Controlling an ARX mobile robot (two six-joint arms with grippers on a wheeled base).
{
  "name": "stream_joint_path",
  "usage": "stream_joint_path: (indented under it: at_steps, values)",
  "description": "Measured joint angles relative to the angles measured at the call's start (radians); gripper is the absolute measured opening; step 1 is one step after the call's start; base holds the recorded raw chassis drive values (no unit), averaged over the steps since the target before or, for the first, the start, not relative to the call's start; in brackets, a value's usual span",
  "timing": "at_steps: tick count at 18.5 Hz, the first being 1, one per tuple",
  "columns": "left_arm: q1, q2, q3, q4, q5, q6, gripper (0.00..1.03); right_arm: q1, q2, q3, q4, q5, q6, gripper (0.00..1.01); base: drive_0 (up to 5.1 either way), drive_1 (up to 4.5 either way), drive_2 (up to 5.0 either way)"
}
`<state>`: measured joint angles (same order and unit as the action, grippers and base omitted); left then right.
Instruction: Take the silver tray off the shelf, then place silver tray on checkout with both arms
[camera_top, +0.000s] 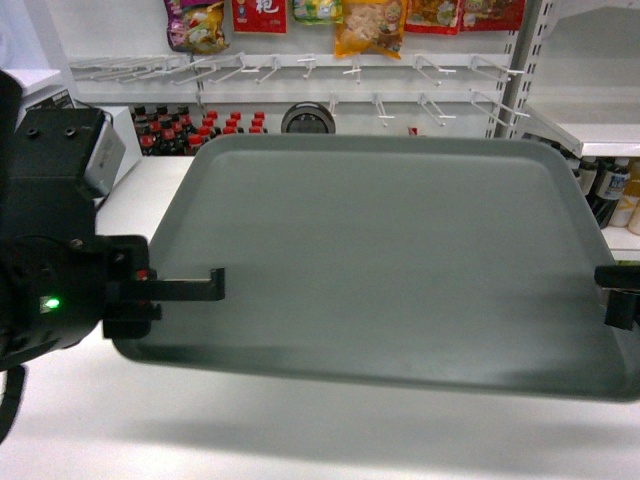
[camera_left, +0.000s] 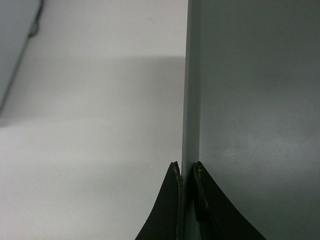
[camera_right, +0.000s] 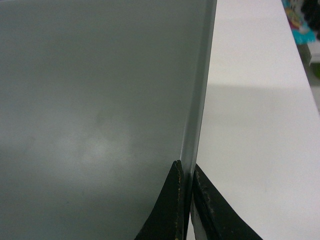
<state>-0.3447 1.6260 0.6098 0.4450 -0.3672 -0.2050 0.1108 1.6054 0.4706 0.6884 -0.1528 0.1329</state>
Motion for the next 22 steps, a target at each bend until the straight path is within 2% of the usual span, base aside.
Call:
stream_joint_path:
  at_steps: [1, 2, 4, 7, 9, 13, 14, 16, 17, 18, 19, 20, 21, 22]
  values:
    - [-0.005, 0.058, 0.038, 0.047, -0.074, 0.015, 0.04, 0.001, 0.055, 0.029, 0.082, -0.005, -0.028, 0.04, 0.0, 0.00, 0.0]
    - [0.004, 0.142, 0.103, 0.089, -0.108, 0.044, 0.04, 0.011, 0.114, 0.080, 0.137, 0.001, -0.051, 0.04, 0.0, 0.00, 0.0]
    - [0.051, 0.276, 0.243, 0.075, -0.069, 0.072, 0.04, 0.022, 0.212, 0.207, 0.104, 0.012, -0.063, 0.04, 0.0, 0.00, 0.0]
    - [0.113, 0.495, 0.484, -0.082, 0.029, 0.061, 0.04, 0.041, 0.433, 0.436, -0.034, 0.033, -0.063, 0.04, 0.0, 0.00, 0.0]
    - [0.124, 0.606, 0.608, -0.171, 0.064, 0.053, 0.04, 0.040, 0.558, 0.581, -0.150, 0.037, -0.054, 0.04, 0.0, 0.00, 0.0]
    - [0.130, 0.690, 0.735, -0.285, 0.078, 0.054, 0.04, 0.037, 0.705, 0.786, -0.327, 0.047, -0.047, 0.04, 0.0, 0.00, 0.0]
    - [0.126, 0.706, 0.760, -0.319, 0.101, 0.055, 0.05, 0.038, 0.733, 0.836, -0.401, 0.074, -0.047, 0.04, 0.0, 0.00, 0.0]
    - [0.124, 0.718, 0.787, -0.341, 0.119, 0.050, 0.23, 0.041, 0.741, 0.861, -0.460, 0.080, -0.040, 0.06, 0.0, 0.00, 0.0]
    - [0.119, 0.719, 0.787, -0.330, 0.123, 0.053, 0.33, 0.041, 0.741, 0.860, -0.452, 0.087, -0.055, 0.18, 0.0, 0.00, 0.0]
    - [0.115, 0.718, 0.786, -0.327, 0.124, 0.056, 0.42, 0.040, 0.741, 0.850, -0.429, 0.122, -0.057, 0.27, 0.0, 0.00, 0.0]
    - [0.115, 0.712, 0.766, -0.275, 0.134, 0.052, 0.51, 0.039, 0.731, 0.831, -0.397, 0.132, -0.058, 0.36, 0.0, 0.00, 0.0]
    - [0.119, 0.681, 0.717, -0.206, 0.117, 0.053, 0.61, 0.035, 0.696, 0.779, -0.323, 0.164, -0.082, 0.45, 0.0, 0.00, 0.0]
    - [0.121, 0.621, 0.637, -0.081, 0.056, 0.060, 0.70, 0.029, 0.637, 0.713, -0.254, 0.159, -0.105, 0.54, 0.0, 0.00, 0.0]
    - [0.135, 0.545, 0.560, 0.077, 0.030, 0.073, 0.74, 0.026, 0.586, 0.692, -0.211, 0.162, -0.116, 0.63, 0.0, 0.00, 0.0]
